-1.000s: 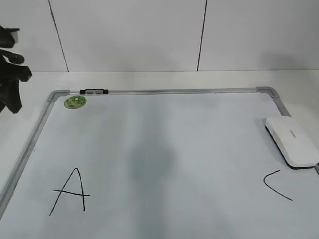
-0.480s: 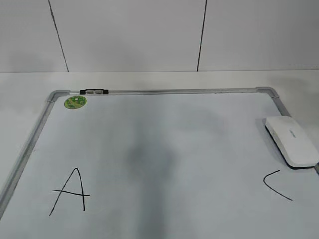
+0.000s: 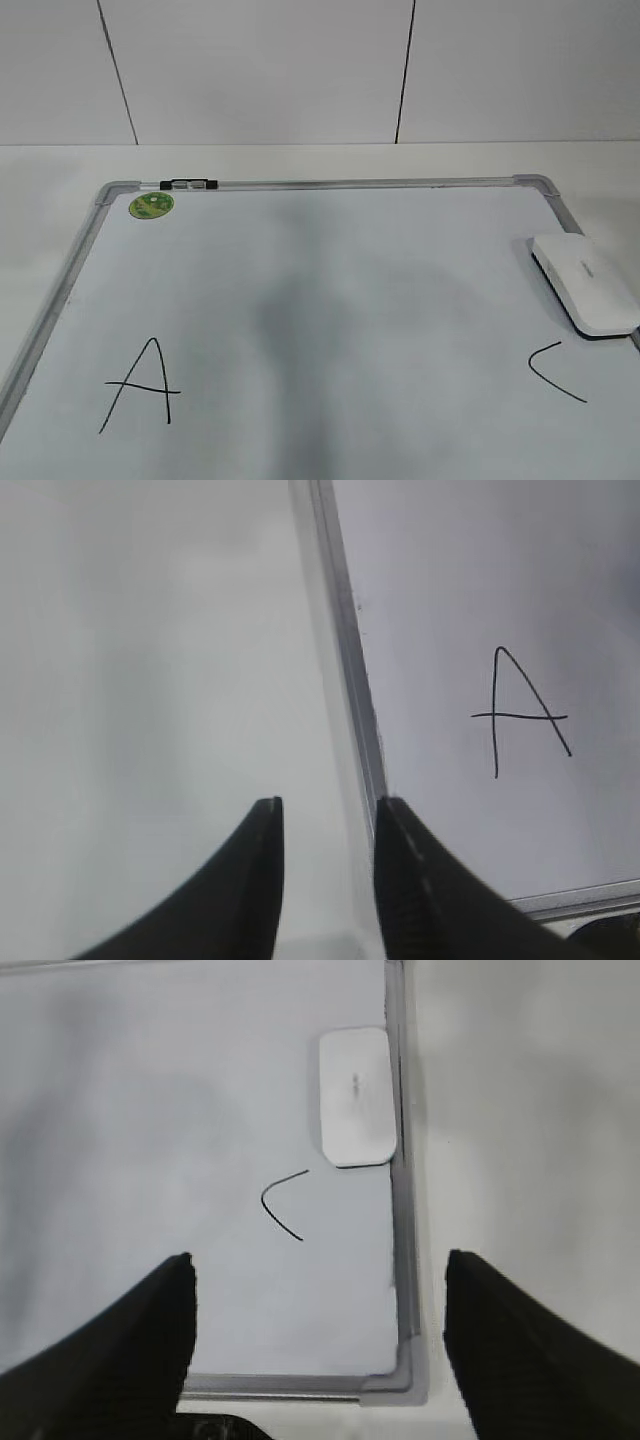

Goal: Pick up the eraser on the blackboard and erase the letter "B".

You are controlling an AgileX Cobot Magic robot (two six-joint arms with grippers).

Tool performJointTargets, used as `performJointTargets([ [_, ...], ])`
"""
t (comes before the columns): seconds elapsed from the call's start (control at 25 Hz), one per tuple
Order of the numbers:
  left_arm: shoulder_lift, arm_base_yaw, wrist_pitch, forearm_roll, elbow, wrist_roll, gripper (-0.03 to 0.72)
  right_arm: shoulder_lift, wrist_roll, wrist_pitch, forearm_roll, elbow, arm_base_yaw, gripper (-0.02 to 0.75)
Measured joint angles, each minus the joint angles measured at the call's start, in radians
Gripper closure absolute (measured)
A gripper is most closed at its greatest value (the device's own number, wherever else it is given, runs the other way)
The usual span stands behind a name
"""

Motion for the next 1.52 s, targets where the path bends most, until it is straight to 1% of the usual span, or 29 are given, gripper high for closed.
performJointTargets([
  [0.12, -0.139, 0.0, 0.005, 0.014, 0.058, 0.0, 0.459, -0.127, -0.002, 0.0, -0.038, 0.11, 0.0, 0.146],
  [0.32, -0.354, 0.0, 0.006, 0.025, 0.149, 0.015, 0.459, -0.343, -0.008, -0.065, -0.077, 0.282, 0.0, 0.146],
  [0.36, -0.386, 0.0, 0.006, 0.028, 0.163, 0.015, 0.459, -0.376, -0.008, -0.071, -0.078, 0.307, 0.0, 0.128],
  [0.52, -0.51, 0.0, 0.006, 0.028, 0.248, 0.019, 0.461, -0.501, -0.021, -0.077, -0.08, 0.371, 0.0, 0.144],
  [0.76, -0.699, 0.0, -0.017, -0.028, 0.423, 0.022, 0.461, -0.567, -0.044, -0.081, -0.083, 0.448, 0.0, 0.145],
  [0.84, -0.767, 0.0, -0.032, -0.032, 0.477, 0.023, 0.461, -0.567, -0.046, -0.082, -0.085, 0.482, 0.0, 0.146],
  [0.96, -0.865, 0.0, -0.039, -0.039, 0.533, 0.025, 0.461, -0.567, -0.048, -0.086, -0.085, 0.489, 0.0, 0.146],
  [1.16, -0.996, 0.0, -0.044, -0.041, 0.542, 0.025, 0.461, -0.619, -0.05, -0.09, -0.087, 0.489, 0.0, 0.146],
  [1.28, -1.003, 0.0, -0.047, -0.043, 0.545, 0.025, 0.461, -0.67, -0.05, -0.091, -0.087, 0.491, 0.0, 0.146],
  [1.52, -1.003, 0.0, -0.048, -0.044, 0.545, 0.025, 0.461, -0.676, -0.05, -0.086, -0.089, 0.516, 0.0, 0.146],
])
